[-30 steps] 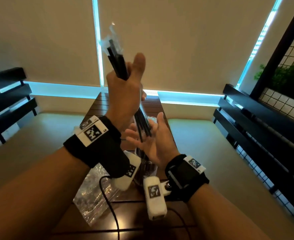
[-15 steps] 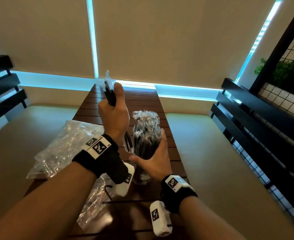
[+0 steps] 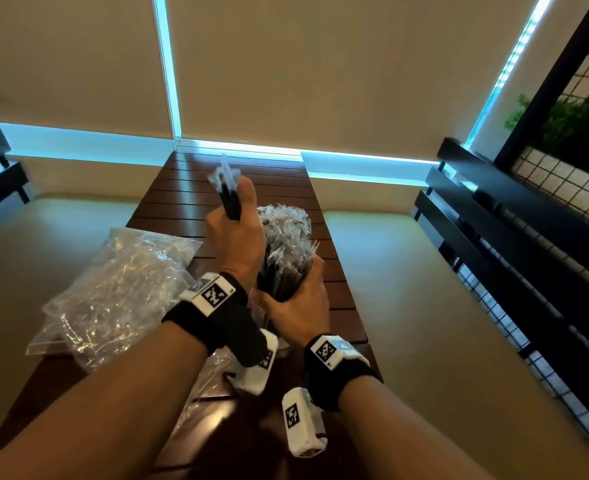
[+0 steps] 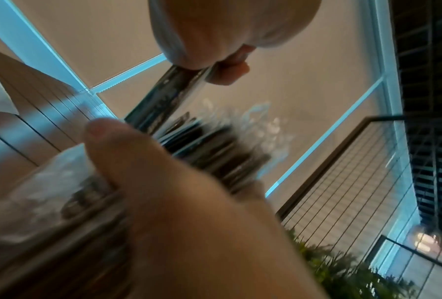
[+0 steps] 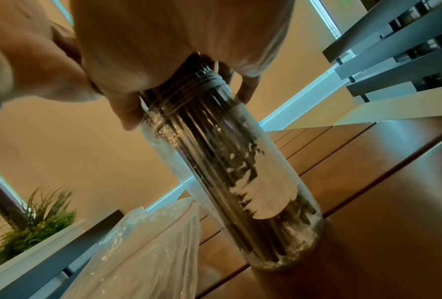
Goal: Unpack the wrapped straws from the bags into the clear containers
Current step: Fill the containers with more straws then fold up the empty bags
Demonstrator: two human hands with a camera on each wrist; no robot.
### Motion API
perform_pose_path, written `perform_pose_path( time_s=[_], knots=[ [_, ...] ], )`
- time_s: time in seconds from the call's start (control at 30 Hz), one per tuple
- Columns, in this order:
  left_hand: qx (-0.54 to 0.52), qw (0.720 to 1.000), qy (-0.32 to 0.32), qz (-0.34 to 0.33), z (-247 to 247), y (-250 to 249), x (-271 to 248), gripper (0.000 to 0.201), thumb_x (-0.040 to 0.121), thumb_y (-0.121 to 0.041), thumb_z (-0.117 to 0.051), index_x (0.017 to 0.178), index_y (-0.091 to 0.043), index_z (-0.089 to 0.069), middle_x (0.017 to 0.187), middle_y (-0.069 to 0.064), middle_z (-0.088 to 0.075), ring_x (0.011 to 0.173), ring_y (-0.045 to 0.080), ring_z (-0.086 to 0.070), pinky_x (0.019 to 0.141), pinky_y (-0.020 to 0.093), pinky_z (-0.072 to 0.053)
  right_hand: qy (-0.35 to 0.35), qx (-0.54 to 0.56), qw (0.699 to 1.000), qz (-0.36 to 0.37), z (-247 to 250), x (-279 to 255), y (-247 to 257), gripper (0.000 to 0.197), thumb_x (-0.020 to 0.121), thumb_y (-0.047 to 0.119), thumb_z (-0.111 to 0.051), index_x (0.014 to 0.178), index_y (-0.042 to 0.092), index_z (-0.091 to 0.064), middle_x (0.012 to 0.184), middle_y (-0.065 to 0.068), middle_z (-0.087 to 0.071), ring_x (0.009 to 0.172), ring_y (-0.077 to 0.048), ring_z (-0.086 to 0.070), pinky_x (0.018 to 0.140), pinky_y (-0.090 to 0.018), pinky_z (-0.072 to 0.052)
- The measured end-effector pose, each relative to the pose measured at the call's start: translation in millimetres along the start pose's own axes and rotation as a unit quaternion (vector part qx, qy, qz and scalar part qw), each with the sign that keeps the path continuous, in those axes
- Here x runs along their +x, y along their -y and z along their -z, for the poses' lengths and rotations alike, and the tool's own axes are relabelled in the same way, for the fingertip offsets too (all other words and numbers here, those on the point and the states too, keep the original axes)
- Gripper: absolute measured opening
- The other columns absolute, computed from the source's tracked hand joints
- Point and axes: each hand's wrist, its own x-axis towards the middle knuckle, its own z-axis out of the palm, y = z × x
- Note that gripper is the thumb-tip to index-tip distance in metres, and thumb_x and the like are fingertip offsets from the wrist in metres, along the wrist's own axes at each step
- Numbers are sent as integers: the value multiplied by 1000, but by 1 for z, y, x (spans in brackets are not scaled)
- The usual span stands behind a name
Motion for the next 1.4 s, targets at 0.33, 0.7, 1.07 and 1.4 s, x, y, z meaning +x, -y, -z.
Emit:
perform_pose_path(
  time_s=[0.33, 0.7, 1.07, 1.4],
  knots=[
    [171, 964, 151, -135, 13, 35, -27, 40, 91, -50, -61, 64, -30, -41, 76, 15, -59, 62, 23, -56, 56, 28, -43, 12, 11, 1000, -10, 3, 1, 0, 80, 58, 45, -82, 119, 36, -31, 109, 9, -61, 90, -15, -65, 75, -36, -56],
    [286, 837, 308, -350, 12, -21, 5, 43, 100, -16, -53, 142, -16, -49, 140, 7, -54, 123, 10, -51, 102, 11, -34, -10, 4, 1000, -28, -4, -1, 0, 79, 55, 52, -82, 115, 35, -34, 111, 9, -63, 96, -16, -67, 81, -41, -58],
    [490, 726, 415, -248, 28, 12, -12, 93, 84, -76, 6, 156, -18, 11, 163, -4, 17, 150, 11, 15, 121, 43, 12, 2, -9, 1000, 7, 1, -3, 1, 68, 68, 45, -80, 115, 37, -31, 95, 22, -50, 76, -1, -55, 65, -27, -49],
    [436, 737, 476, -201, 40, 22, -18, 98, 87, -79, -11, 157, -13, 4, 166, 2, 4, 152, 13, 3, 124, 41, -11, 0, -87, 996, 20, 0, -7, -5, 108, 71, 50, -77, 154, 20, -15, 151, 3, -26, 130, 7, -26, 107, -9, -25]
  ],
)
